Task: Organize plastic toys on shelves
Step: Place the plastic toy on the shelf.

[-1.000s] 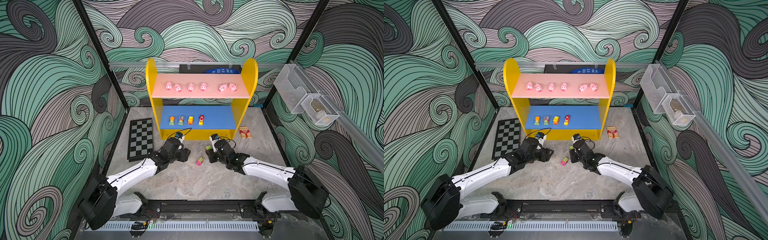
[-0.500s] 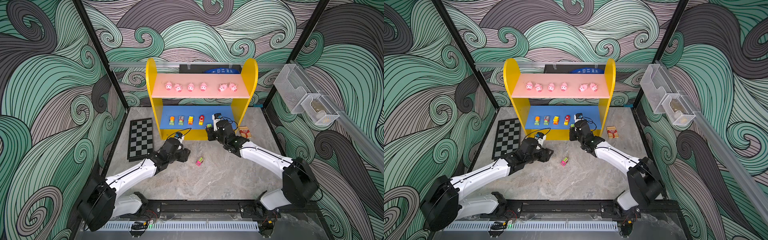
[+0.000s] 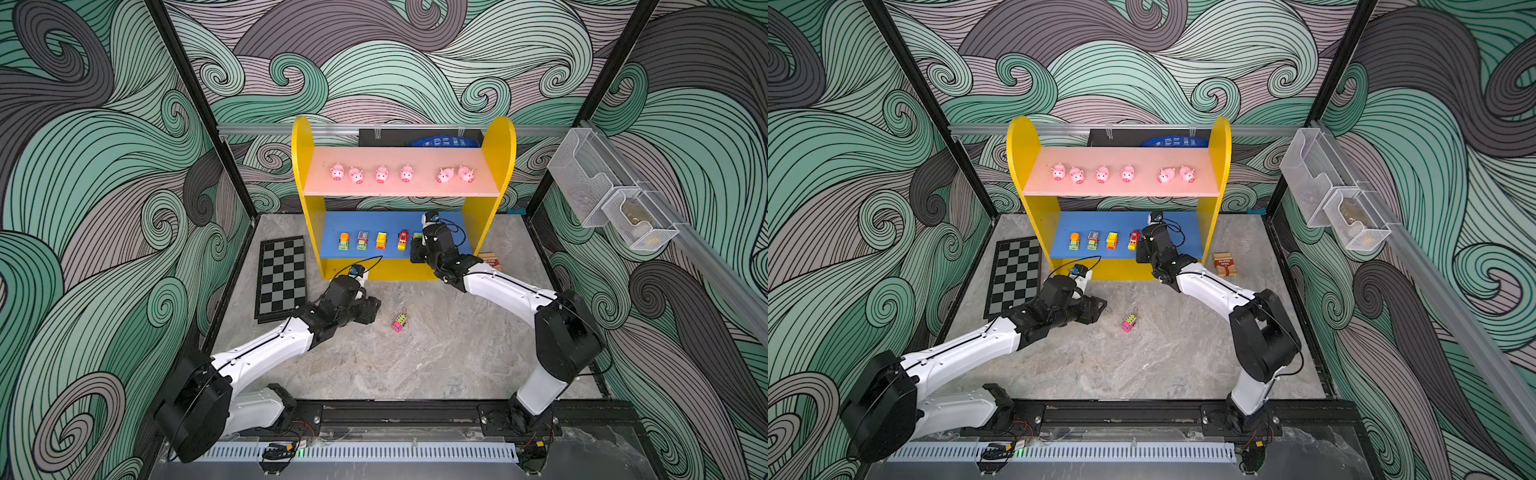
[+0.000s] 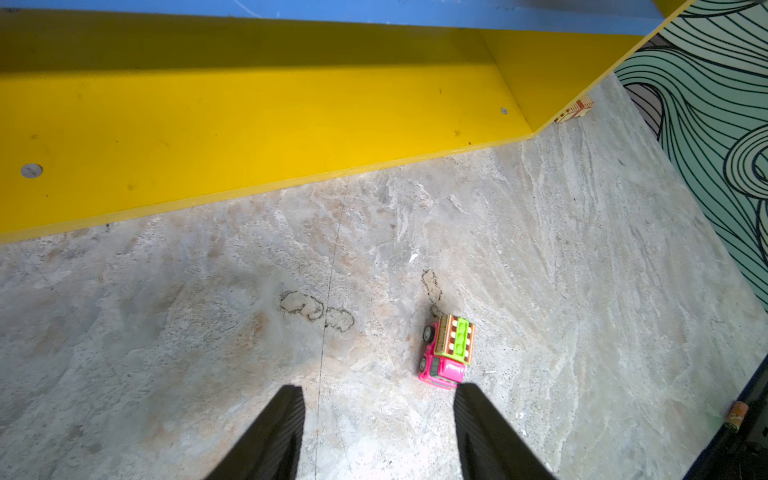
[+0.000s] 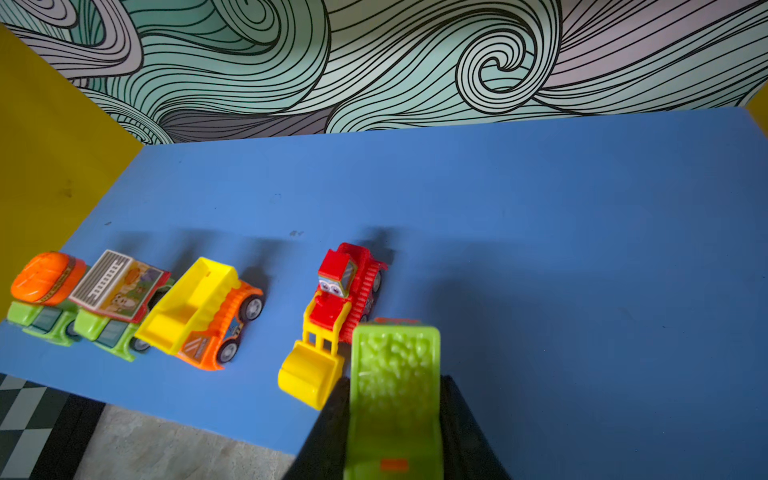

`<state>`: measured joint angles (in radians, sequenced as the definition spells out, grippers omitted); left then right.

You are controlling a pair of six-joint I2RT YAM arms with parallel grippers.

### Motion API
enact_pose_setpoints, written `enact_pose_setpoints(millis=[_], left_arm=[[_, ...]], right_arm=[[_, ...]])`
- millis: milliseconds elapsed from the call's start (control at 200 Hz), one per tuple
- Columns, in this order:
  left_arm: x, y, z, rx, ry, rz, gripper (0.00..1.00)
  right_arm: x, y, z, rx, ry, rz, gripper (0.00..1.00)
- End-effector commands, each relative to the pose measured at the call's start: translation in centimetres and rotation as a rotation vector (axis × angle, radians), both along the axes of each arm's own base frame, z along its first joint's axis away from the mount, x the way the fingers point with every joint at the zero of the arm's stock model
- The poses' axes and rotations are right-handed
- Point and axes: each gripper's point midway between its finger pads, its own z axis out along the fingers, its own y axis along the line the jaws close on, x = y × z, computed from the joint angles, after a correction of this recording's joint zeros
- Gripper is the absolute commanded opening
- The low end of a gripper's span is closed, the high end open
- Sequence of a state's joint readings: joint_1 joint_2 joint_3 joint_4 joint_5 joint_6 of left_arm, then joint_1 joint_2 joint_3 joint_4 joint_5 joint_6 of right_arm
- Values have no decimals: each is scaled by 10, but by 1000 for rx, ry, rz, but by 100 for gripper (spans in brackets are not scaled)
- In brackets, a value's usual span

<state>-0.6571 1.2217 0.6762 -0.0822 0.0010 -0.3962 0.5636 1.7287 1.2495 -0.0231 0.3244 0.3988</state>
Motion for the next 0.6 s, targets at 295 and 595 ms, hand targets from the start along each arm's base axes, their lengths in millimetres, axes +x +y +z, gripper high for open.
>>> enact_pose_setpoints(millis=[295,595], left_arm=[[2,1,4,-9,-13,4,62],[2,2,5,-8,-14,8,62]], right_arm=[[11,-8,-12,-103,38,-29,21],[15,-6,-20,-116,56,-22,26]])
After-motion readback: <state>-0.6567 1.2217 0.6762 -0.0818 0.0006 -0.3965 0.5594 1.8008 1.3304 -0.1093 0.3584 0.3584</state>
